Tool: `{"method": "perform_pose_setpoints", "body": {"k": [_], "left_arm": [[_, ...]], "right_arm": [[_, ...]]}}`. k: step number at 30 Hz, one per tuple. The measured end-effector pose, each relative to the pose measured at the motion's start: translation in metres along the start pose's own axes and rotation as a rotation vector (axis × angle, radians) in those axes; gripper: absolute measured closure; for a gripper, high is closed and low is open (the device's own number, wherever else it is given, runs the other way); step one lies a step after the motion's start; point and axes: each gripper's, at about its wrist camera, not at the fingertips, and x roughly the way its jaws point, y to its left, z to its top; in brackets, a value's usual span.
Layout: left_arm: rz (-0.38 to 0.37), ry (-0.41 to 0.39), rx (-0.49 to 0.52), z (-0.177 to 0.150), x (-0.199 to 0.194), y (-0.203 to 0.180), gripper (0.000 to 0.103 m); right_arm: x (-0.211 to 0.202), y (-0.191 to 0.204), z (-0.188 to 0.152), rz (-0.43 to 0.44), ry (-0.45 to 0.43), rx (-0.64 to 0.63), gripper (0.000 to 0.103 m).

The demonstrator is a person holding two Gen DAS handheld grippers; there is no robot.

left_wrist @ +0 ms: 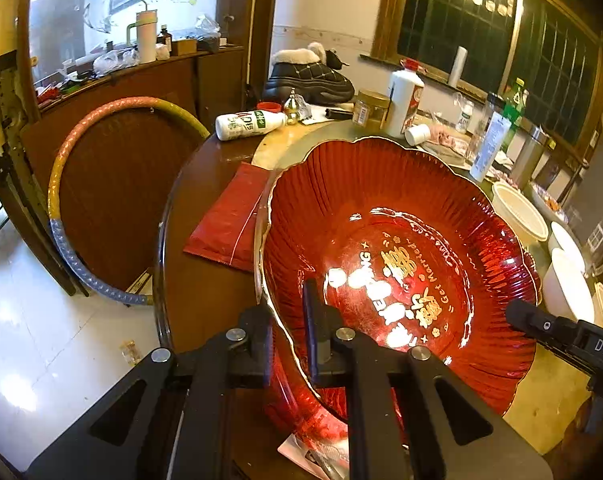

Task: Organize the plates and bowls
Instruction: 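Reach the left tool to the large red bowl and grip its rim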

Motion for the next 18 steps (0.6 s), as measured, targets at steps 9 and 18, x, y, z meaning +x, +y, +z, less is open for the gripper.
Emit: {"method": "perform_pose_setpoints", "body": {"k": [9,18], "left_arm": [[0.018,0.037,-0.020,-0.012,0.014,0.002,0.093],[0.000,0.073,-0.014,-0.016,0.025,0.001,0.093]], "right_arm": [[0.012,0.000,-0.006,-0.019,0.015,-0.029,0.089],[0.019,-0.007,-0.014,-0.057,0.034,-0.017,0.089]]}}
